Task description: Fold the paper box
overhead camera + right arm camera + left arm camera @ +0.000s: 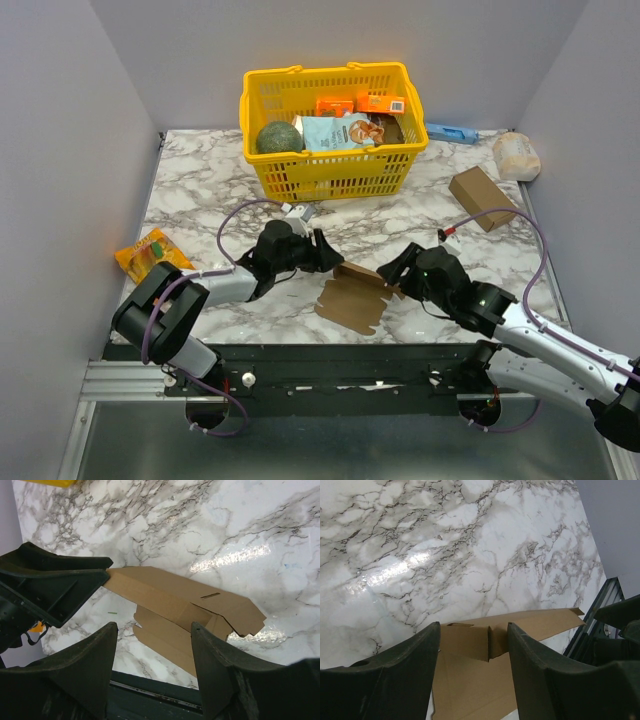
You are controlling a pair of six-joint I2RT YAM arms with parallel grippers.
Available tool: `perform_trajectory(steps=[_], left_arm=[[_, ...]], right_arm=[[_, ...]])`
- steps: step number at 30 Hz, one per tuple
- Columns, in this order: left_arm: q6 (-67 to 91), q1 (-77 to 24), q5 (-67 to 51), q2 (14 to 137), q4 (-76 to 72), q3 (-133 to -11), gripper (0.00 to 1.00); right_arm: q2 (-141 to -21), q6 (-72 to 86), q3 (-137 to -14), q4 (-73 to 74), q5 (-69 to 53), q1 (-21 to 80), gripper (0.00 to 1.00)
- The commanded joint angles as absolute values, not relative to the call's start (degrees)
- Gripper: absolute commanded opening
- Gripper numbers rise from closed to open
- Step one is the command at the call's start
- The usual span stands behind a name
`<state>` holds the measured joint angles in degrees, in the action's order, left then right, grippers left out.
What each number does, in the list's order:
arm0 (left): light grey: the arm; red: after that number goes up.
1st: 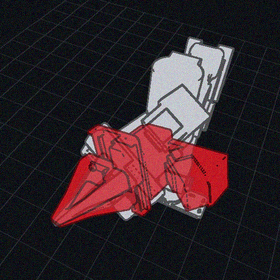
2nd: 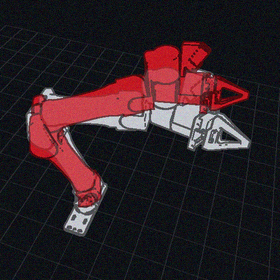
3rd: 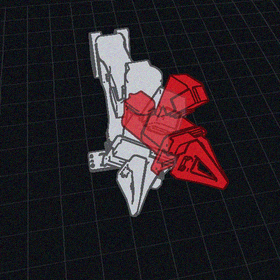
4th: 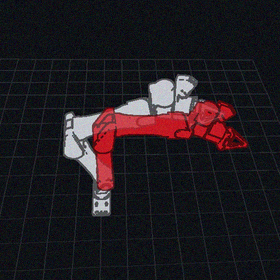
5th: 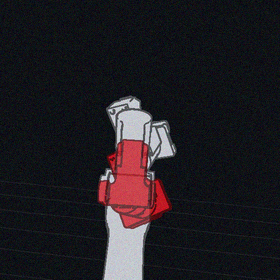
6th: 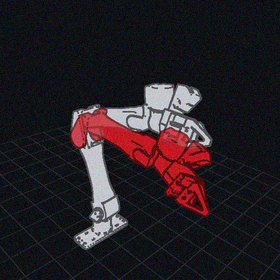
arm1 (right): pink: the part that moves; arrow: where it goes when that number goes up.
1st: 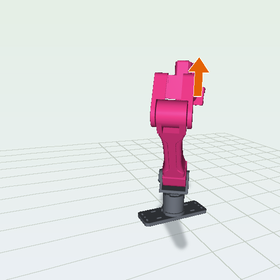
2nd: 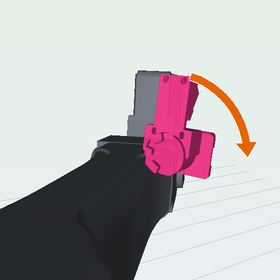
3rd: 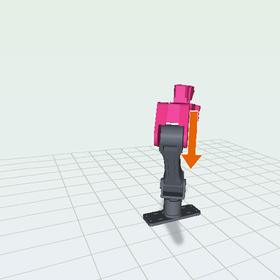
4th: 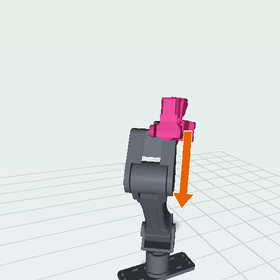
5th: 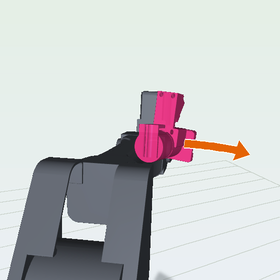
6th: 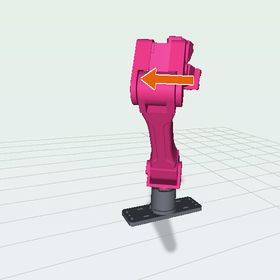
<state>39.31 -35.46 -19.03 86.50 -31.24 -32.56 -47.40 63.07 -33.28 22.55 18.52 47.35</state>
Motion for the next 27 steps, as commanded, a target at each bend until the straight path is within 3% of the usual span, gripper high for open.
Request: perform_trajectory(steps=[1,6,12,27], left_arm=[[39.55,-35.24,-21.00,85.08,-34.01,-30.15,0.61],[40.08,-35.24,-23.46,86.66,-37.52,-28.57,0.49],[39.29,-35.24,-24.08,87.19,-39.20,-26.37,0.43],[35.51,-35.51,-22.94,91.49,-40.96,-23.91,0.36]], right_arm=[[-46.67,63.72,-32.34,23.03,18.98,47.64,0.68],[-46.32,63.63,-32.26,23.11,18.98,47.64,0.68],[-45.62,64.07,-31.73,23.55,19.51,47.55,0.68],[-44.74,65.04,-31.38,23.64,19.60,47.55,0.68]])
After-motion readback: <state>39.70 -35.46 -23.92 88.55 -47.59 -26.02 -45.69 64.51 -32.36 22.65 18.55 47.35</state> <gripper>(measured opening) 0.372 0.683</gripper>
